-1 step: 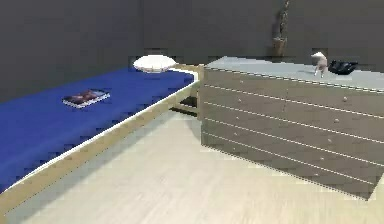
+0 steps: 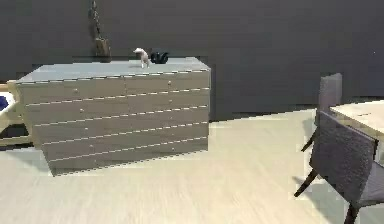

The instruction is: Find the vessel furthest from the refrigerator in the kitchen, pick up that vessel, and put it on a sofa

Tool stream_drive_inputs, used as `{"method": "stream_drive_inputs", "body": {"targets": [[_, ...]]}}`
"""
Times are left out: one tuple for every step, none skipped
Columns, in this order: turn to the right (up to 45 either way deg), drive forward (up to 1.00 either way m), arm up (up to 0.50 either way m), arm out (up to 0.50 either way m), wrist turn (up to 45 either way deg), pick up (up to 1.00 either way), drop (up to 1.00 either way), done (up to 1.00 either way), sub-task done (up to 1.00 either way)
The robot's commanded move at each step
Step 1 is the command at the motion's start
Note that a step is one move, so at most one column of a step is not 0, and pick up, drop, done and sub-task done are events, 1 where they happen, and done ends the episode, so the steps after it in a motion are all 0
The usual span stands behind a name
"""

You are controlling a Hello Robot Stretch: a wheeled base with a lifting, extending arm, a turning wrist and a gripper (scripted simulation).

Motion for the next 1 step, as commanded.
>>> {"method": "stream_drive_inputs", "body": {"targets": [[45.0,0.0,0.0,0.0,0.0,0.0,0.0,0.0,0.0]]}}
